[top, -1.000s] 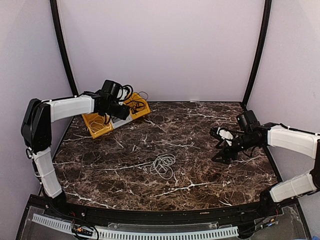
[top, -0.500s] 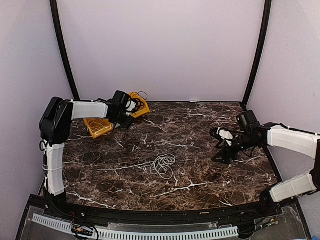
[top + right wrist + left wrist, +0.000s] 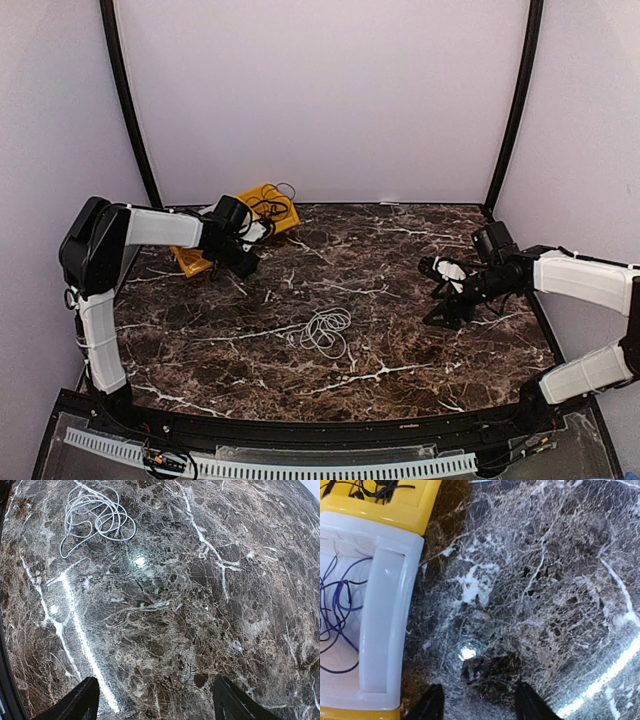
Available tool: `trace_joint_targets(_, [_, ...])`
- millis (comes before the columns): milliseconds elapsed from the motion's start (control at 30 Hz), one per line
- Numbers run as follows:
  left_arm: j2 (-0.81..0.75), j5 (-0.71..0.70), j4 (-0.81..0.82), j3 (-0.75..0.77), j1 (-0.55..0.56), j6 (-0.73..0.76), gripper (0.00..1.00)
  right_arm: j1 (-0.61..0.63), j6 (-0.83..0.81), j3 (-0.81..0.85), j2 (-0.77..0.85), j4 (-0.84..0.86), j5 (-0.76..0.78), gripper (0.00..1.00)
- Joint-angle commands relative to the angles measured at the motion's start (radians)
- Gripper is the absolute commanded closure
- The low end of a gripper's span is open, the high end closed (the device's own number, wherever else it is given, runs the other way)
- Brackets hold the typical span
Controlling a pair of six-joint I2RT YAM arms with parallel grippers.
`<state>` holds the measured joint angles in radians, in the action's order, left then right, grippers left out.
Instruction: Untangle the cables
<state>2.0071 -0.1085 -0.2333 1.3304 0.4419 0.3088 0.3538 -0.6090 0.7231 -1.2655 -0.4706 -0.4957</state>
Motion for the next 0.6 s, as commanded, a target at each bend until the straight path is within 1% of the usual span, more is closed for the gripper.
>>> trace_joint_targets(0, [-0.121, 0.008, 0.079, -0.002, 0.007, 0.008, 0.42, 0.011, -0.006, 0.022, -0.008, 0.007, 0.001, 0.2])
trace_joint_targets(100, [-0.122, -0.039, 0.111, 0.025, 0.006, 0.005, 0.37, 0.011, -0.007, 0.02, -0.006, 0.007, 0.003, 0.2])
trace_joint_targets(200, [-0.086, -0.094, 0.116, 0.065, 0.006, 0.011, 0.27, 0.011, -0.007, 0.021, -0.009, 0.008, 0.005, 0.2])
trace_joint_targets(267, [-0.049, -0.112, 0.108, 0.103, 0.001, 0.01, 0.25, 0.013, -0.006, 0.021, -0.013, 0.007, 0.005, 0.2])
trace_joint_targets(467, [0.092, -0.103, 0.067, 0.254, -0.021, 0.004, 0.24, 0.014, -0.006, 0.022, -0.021, 0.004, 0.01, 0.2])
trace_joint_targets(567, [0.161, -0.045, 0.039, 0.307, -0.023, 0.023, 0.25, 0.014, -0.004, 0.021, -0.02, 0.004, 0.014, 0.2])
